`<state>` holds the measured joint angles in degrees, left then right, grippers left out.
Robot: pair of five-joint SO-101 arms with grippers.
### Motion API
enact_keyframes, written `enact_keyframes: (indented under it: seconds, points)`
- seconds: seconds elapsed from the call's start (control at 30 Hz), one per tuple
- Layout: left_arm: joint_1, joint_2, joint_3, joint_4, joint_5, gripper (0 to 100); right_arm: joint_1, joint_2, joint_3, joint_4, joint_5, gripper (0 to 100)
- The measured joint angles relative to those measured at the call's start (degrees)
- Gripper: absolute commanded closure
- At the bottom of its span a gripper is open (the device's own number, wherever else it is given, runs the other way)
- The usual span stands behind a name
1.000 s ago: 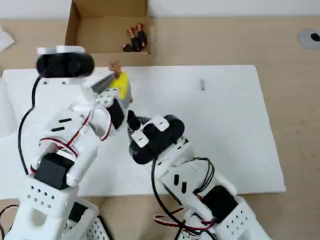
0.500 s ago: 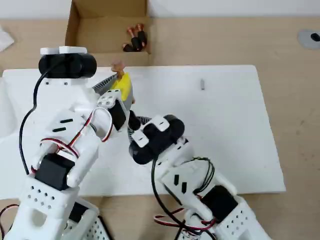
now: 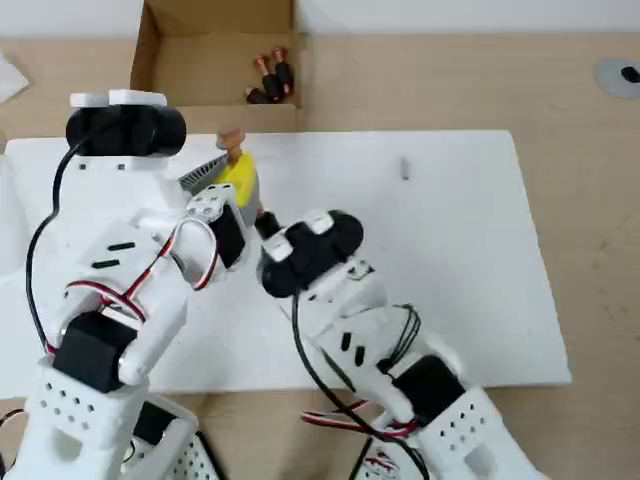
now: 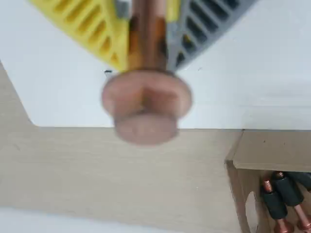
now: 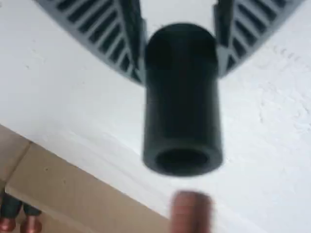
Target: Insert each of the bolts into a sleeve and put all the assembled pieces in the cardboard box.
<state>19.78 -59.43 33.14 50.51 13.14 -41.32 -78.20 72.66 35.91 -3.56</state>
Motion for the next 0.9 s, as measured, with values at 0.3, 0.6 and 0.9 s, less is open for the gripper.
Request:
enact_keyframes:
  seconds: [0.3,0.6,0.9]
  points:
    - [0.0,0.0,-0.53,0.09,0.79,100,0.0,0.18,0.0,0.0,-0.18,98.9]
    - [-0.09,-0.18,2.46,-3.52,2.02,100,0.0,0.18,-2.29,0.0,-0.35,98.9]
    - [-0.09,-0.18,2.64,-3.52,2.02,100,0.0,0.62,-2.37,0.0,-0.35,98.9]
